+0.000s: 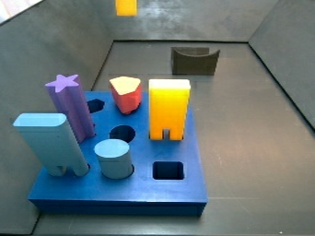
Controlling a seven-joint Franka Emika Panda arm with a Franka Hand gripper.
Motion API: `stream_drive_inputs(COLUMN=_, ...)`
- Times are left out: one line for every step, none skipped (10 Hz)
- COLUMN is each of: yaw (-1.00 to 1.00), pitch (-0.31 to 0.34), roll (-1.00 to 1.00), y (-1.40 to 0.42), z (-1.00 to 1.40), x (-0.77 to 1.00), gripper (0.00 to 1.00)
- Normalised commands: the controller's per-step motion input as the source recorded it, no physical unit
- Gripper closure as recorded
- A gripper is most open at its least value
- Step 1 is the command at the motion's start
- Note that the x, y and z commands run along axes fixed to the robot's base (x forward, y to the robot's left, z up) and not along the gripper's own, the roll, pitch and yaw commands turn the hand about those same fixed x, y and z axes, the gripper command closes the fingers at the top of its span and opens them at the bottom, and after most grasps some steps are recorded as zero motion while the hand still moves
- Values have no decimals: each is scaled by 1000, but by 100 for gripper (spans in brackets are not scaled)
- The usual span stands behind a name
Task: Pick up the arch object. Move up. Place the arch object on the fixture. Regrasp the arch object. Rotate the arch object. Move to above the board. Insert the arch object.
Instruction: Rotate the arch object.
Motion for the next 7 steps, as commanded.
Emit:
stream_drive_inputs(yaw=-176, pitch=41, roll=-160, y=0, z=-1000, x=0, gripper=100)
stream_drive_inputs(yaw=-91, pitch=15, roll=-158, y=2, z=-1000, x=12, gripper=100)
stream_drive_inputs(yaw=-61, pitch=-3, roll=-159, y=4, z=-1000, x=19, gripper=100)
stream_drive_inputs(yaw=-51, pitch=-17, roll=-162, y=5, z=-1000, x=19, gripper=100)
stream_drive_inputs(yaw=-46, pitch=-31, roll=-165, y=7, z=-1000, x=20, gripper=100)
stream_drive_inputs(yaw=-41, pitch=-40, roll=-169, y=9, z=-1000, x=20, gripper=100)
stream_drive_inputs(yaw=-34, pitch=-41, roll=-173, y=13, z=-1000, x=25, gripper=100)
